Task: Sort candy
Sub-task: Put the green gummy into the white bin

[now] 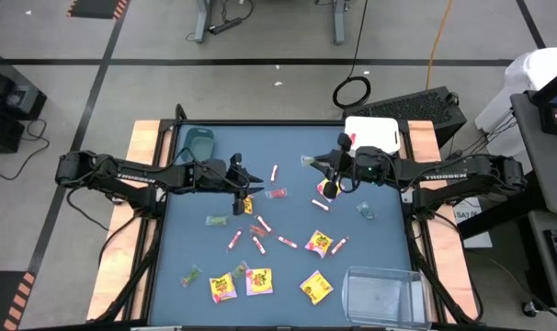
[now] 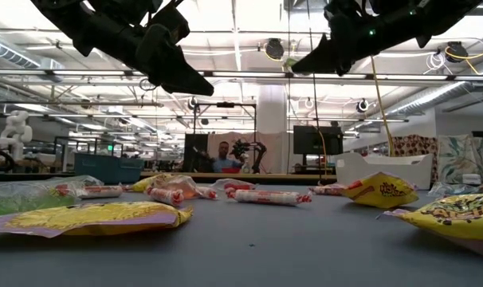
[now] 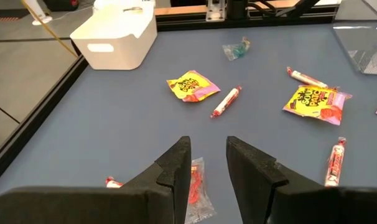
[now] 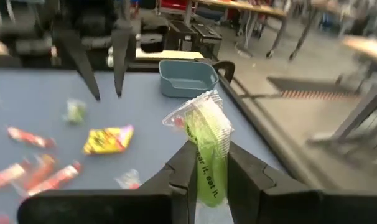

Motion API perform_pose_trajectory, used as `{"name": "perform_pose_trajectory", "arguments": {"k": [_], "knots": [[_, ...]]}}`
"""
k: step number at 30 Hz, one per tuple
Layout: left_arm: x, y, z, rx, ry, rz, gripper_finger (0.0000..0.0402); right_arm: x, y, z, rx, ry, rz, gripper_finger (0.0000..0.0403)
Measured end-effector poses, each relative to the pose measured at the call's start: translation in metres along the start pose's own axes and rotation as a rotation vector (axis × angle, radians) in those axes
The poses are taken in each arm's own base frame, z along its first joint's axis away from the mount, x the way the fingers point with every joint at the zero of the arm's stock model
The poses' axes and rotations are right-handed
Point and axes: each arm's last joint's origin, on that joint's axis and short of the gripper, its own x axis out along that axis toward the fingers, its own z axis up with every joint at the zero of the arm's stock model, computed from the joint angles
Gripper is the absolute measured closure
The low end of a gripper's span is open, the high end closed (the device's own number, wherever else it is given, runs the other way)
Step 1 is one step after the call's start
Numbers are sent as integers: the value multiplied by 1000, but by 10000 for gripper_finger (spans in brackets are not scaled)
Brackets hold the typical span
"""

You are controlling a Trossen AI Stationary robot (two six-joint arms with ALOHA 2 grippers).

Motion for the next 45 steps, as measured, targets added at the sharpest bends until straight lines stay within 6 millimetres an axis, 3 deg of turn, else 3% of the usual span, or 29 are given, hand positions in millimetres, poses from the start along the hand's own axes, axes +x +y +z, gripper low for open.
{"name": "perform_pose_trajectory", "arguments": {"k": [6,12,18,24,27,32,39,45], "knots": [[0,0,0,0,-2,1,293,0,0,-1,-290,10,5,344],[0,0,3,-1,-32,7,293,0,1,-8,-355,77,28,344],[0,0,3,-1,-35,8,293,-1,2,-11,-212,109,31,344],[0,1,4,-1,-45,8,293,-1,2,-15,92,160,19,344],[0,1,5,-1,-47,9,293,-1,-3,-19,123,209,-69,344],[0,2,7,-5,-66,38,293,-5,-34,-19,97,368,-320,344],[0,2,8,-12,-83,46,293,-18,-100,-15,193,593,-560,344],[0,2,8,-14,-82,47,293,-36,-150,-36,336,690,-644,344]]}}
